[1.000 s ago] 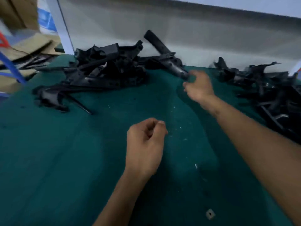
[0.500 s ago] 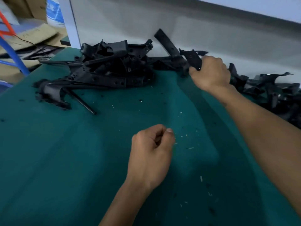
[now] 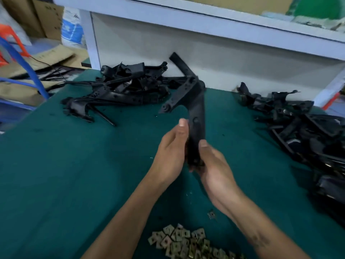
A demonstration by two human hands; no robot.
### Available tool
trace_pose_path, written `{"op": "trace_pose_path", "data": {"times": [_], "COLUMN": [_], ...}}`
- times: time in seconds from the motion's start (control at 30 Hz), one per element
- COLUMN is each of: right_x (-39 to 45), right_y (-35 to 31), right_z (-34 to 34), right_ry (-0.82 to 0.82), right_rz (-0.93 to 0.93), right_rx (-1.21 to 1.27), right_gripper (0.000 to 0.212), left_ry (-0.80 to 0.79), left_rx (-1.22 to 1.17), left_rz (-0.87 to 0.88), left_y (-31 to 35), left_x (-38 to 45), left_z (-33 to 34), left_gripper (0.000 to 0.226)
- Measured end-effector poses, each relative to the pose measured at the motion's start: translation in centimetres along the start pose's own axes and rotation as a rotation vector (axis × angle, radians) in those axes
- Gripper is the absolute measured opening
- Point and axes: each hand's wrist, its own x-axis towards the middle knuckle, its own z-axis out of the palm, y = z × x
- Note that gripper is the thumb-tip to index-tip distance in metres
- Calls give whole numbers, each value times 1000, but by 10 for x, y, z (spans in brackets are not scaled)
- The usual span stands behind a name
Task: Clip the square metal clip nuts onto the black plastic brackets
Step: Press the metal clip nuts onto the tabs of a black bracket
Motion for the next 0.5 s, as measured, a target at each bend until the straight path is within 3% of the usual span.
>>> {"op": "trace_pose_path", "data": {"times": [0.13,0.27,0.4,0.5], "right_x": [-21,-34,-35,-35], "right_y": [-7,-15,-9,-15], "right_z": [6,15,30,20], "right_ry": [-53,-64,-103,-203], "right_rz": [-30,-104,-120,-74], "right_rx": [-169,-278,-280,-276], "right_gripper": [51,43,34,25], "left_ry": [185,259,435,373], "left_rx": [-17,-160,-145,38], "left_rz": [-35,-133,34,228], "left_y": [28,55,70,66], "left_x": [-6,-5,-5,-4], "left_z": [5,8,27,30], "left_gripper": [51,79,57,62]}}
